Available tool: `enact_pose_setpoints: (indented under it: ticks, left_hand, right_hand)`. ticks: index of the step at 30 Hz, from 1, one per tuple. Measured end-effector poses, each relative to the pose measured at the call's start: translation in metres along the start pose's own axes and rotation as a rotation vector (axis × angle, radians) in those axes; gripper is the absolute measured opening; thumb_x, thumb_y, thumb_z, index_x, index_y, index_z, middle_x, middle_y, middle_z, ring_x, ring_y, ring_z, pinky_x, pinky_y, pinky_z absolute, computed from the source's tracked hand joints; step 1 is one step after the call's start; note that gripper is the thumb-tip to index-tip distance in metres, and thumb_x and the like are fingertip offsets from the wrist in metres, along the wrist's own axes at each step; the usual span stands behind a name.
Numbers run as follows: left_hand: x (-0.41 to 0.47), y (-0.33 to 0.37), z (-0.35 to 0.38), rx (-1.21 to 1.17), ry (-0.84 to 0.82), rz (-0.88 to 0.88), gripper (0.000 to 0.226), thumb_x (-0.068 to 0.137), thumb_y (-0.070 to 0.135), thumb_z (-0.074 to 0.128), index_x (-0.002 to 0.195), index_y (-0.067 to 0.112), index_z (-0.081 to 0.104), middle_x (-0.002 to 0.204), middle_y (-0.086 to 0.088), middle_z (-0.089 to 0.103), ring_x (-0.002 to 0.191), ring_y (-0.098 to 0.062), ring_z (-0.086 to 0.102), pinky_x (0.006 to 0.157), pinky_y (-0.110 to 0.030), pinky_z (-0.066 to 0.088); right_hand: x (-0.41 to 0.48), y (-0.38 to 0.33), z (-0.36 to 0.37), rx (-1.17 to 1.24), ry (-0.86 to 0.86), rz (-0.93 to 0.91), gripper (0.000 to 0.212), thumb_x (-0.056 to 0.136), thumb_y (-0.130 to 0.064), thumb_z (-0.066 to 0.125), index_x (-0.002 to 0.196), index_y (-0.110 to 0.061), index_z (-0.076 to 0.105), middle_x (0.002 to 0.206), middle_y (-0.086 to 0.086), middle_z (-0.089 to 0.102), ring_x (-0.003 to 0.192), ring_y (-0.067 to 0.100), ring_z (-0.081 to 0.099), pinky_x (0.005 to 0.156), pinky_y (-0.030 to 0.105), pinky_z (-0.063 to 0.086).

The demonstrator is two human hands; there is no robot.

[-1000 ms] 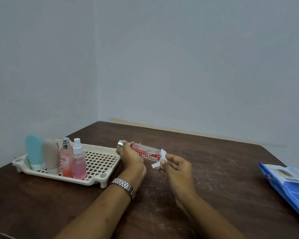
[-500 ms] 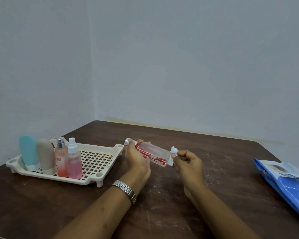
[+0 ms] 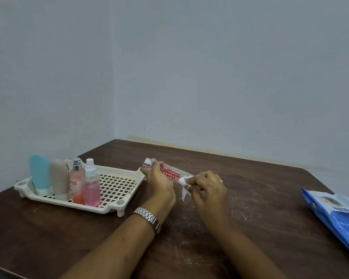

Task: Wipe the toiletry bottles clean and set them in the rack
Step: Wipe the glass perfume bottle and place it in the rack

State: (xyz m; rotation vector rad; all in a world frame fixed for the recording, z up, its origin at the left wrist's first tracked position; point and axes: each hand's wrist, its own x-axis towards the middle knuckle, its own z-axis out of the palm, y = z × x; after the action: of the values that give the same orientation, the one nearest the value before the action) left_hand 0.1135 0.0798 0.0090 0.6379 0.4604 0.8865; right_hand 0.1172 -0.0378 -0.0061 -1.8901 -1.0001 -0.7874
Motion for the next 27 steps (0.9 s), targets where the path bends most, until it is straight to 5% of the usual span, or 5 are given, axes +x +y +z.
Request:
enact_pose_setpoints:
  ticks: [6,14,22,27]
  left_hand:
    - [-0.018,-0.003,0.001,0.090,-0.309,0.067,0.014,0.102,0.023,0.042,0.115,0.017,0.044,0.088,-0.005,0.051,0.071,-0.014,0.054,0.051,-0.022,0.050]
    - [-0.032,-0.020,0.001,0.215,-0.664,0.077,0.022,0.097,0.006,0.048,0.087,0.023,0.057,0.072,-0.002,0.058,0.067,-0.015,0.058,0.060,-0.028,0.050]
    - [-0.025,-0.012,0.001,0.146,-0.512,0.061,0.019,0.096,0.008,0.052,0.089,0.023,0.060,0.077,0.000,0.056,0.065,-0.010,0.057,0.056,-0.025,0.050]
    - [-0.014,0.002,0.001,0.094,-0.365,0.144,0.008,0.094,0.014,0.056,0.092,0.021,0.055,0.076,0.004,0.054,0.066,-0.007,0.052,0.058,-0.022,0.047]
  right_hand:
    - [0.000,-0.003,-0.004,-0.073,0.051,-0.066,0.018,0.075,-0.004,0.073,0.088,-0.016,0.071,0.082,-0.011,0.055,0.076,0.009,0.049,0.059,0.007,0.033]
    - [0.009,-0.004,-0.009,0.124,0.191,0.010,0.013,0.083,-0.009,0.065,0.092,-0.017,0.070,0.088,-0.007,0.061,0.082,0.003,0.057,0.069,0.018,0.046]
    - [0.010,0.000,-0.012,0.019,0.051,-0.101,0.019,0.083,-0.031,0.055,0.088,-0.020,0.070,0.082,-0.011,0.054,0.076,0.007,0.052,0.064,0.011,0.039]
    - [0.005,0.016,-0.010,-0.075,-0.074,-0.104,0.008,0.076,-0.014,0.073,0.078,-0.019,0.067,0.081,-0.011,0.054,0.076,0.008,0.049,0.061,0.009,0.033]
